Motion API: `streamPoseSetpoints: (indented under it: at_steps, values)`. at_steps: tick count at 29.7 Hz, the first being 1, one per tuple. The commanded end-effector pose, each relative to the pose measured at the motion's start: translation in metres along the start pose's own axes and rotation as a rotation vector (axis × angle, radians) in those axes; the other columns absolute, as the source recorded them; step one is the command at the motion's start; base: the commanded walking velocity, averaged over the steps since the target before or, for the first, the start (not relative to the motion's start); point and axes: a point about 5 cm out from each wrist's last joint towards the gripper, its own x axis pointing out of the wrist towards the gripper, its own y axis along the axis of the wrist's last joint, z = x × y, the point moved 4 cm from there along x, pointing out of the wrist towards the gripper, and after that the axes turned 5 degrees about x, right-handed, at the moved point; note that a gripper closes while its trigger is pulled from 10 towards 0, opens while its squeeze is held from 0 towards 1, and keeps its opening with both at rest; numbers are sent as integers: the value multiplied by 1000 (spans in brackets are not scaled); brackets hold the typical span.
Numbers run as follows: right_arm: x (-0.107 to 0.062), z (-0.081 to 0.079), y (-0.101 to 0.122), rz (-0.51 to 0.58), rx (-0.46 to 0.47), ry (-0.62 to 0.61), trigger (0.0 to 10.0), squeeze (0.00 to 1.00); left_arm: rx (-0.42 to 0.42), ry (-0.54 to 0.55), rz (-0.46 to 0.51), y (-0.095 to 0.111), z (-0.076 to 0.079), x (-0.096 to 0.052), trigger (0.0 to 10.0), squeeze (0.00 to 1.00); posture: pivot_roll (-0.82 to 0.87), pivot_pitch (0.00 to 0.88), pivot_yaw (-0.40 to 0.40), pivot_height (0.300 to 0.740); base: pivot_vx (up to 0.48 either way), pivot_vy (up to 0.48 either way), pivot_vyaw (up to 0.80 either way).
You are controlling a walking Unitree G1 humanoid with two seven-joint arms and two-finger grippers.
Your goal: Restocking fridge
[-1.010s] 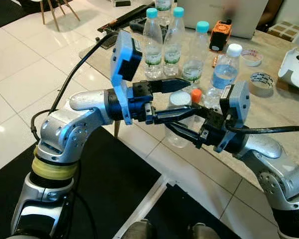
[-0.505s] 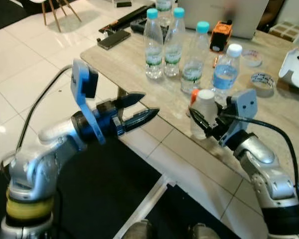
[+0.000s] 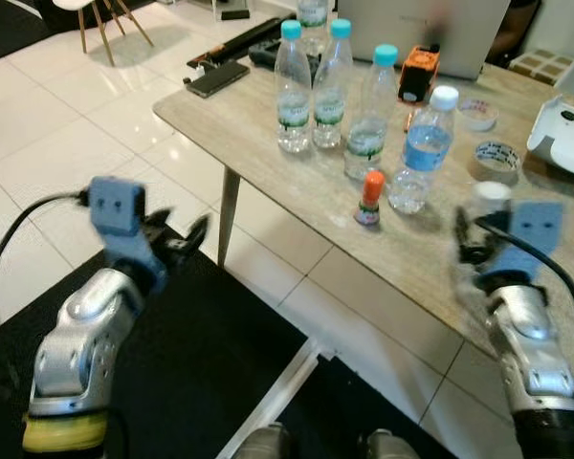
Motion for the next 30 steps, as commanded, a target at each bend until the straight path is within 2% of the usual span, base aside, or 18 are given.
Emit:
streamPoseSetpoints:
  at_steps: [1, 2, 4, 8, 9, 10, 11, 13, 14, 15, 19, 30]
  values:
    - [-3, 16, -8, -17, -14, -62, 10000, 0, 49, 45, -38, -11, -9, -3, 10000, 0, 76, 133, 0, 740, 0, 0, 0]
    - [-3, 25, -5, -2, -23, -85, 10000, 0, 72, 64, -74, -25, -11, -5, 10000, 0, 70, 134, 2, 740, 0, 0, 0]
    - [-2, 33, 1, 27, -30, -99, 10000, 0, 96, 87, -120, -44, -12, -8, 10000, 0, 64, 137, 4, 740, 0, 0, 0]
    - [0, 29, 10, 66, -25, -64, 10000, 0, 121, 93, -150, -60, -6, -8, 10000, 0, 70, 138, -2, 740, 0, 0, 0]
    - [0, 29, 10, 66, -25, -64, 10000, 0, 121, 93, -150, -60, -6, -8, 10000, 0, 70, 138, -2, 740, 0, 0, 0]
    - [0, 19, 13, 87, -16, -24, 10000, 0, 153, 83, -133, -61, -1, -8, 10000, 0, 71, 137, -3, 740, 0, 0, 0]
    - [0, 19, 13, 87, -16, -24, 10000, 0, 153, 83, -133, -61, -1, -8, 10000, 0, 71, 137, -3, 740, 0, 0, 0]
    - [0, 2, 23, 121, -11, 45, 10000, 0, 164, 84, -113, -58, 1, -8, 10000, 0, 77, 136, 3, 740, 0, 0, 0]
    - [0, 2, 23, 121, -11, 45, 10000, 0, 164, 84, -113, -58, 1, -8, 10000, 0, 77, 136, 3, 740, 0, 0, 0]
    - [0, -9, 30, 146, 8, 85, 10000, 0, 173, 86, -88, -53, 3, -7, 10000, 0, 86, 130, -4, 740, 0, 0, 0]
    - [0, -22, 36, 163, 29, 133, 10000, 0, 197, 82, -41, -44, 4, -2, 10000, 0, 85, 117, -1, 740, 0, 0, 0]
    - [4, -31, 40, 178, 30, 162, 10000, 0, 216, 75, 13, -35, 14, 4, 10000, 0, 92, 105, -18, 740, 0, 0, 0]
